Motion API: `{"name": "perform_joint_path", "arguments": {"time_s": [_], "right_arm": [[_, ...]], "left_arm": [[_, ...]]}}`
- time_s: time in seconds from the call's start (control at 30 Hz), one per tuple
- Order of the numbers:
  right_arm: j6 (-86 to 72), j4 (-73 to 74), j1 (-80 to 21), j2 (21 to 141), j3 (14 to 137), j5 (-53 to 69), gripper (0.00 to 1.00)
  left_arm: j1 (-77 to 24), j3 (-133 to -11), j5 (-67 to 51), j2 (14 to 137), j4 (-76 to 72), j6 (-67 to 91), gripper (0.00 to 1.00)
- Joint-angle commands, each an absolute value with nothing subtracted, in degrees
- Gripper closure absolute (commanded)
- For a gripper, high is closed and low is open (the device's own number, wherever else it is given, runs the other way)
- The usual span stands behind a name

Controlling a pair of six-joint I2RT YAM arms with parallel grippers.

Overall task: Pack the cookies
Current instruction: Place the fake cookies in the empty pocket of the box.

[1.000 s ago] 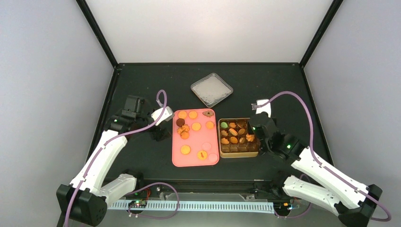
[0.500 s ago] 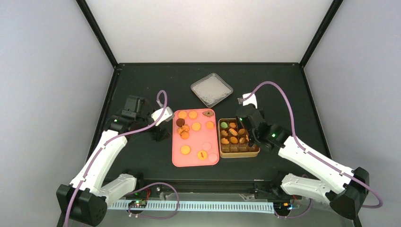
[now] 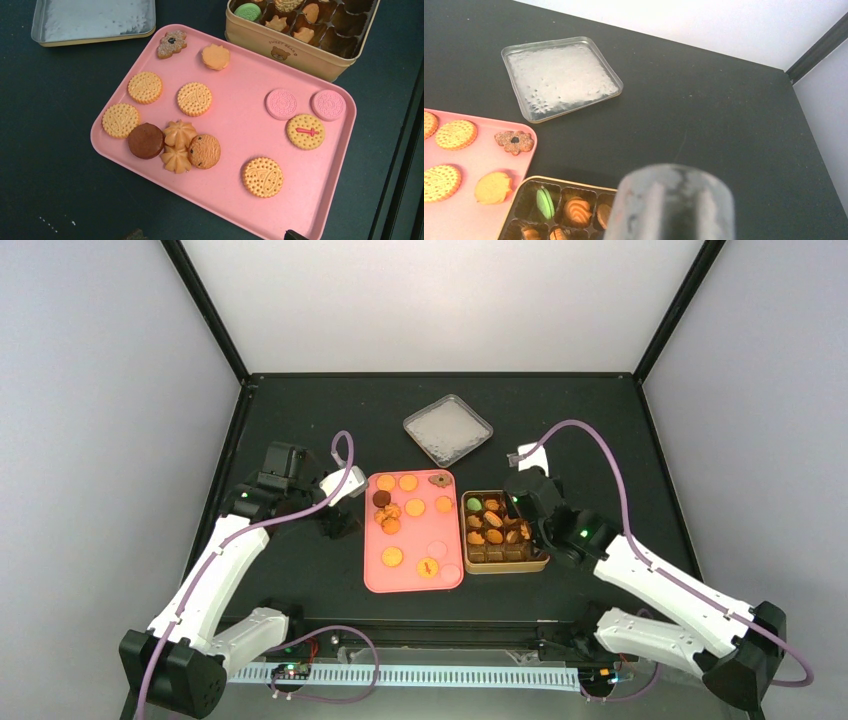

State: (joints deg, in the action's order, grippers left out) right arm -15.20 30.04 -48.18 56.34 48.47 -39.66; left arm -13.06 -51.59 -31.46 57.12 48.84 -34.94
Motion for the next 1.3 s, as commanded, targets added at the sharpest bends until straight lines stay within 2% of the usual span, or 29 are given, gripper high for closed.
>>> {"name": "perform_joint_path", "arguments": {"time_s": [0.0, 0.47, 0.7, 1.27], "right_arm": [[-15.19, 33.08, -47.96, 53.92, 47.84, -41.35, 0.76], [-16.83, 37.02, -47.95, 49.48, 48.74, -42.21, 0.77], [-16.11, 35.63, -47.99, 51.82, 50.41, -42.17, 0.76], [-17.72, 30.56, -47.99, 54.42, 45.44, -40.33, 0.79]], "left_arm": [[-12.57, -53.26, -32.07, 57.22, 49.92, -35.76, 0.26], [-12.51, -53.28, -32.35, 56.70, 50.53, -36.36, 0.27], [-12.51, -53.17, -32.06, 56.17, 50.91, -36.73, 0.27], [-12.49, -53.08, -32.30, 56.16, 51.30, -37.18, 0.28]]}}
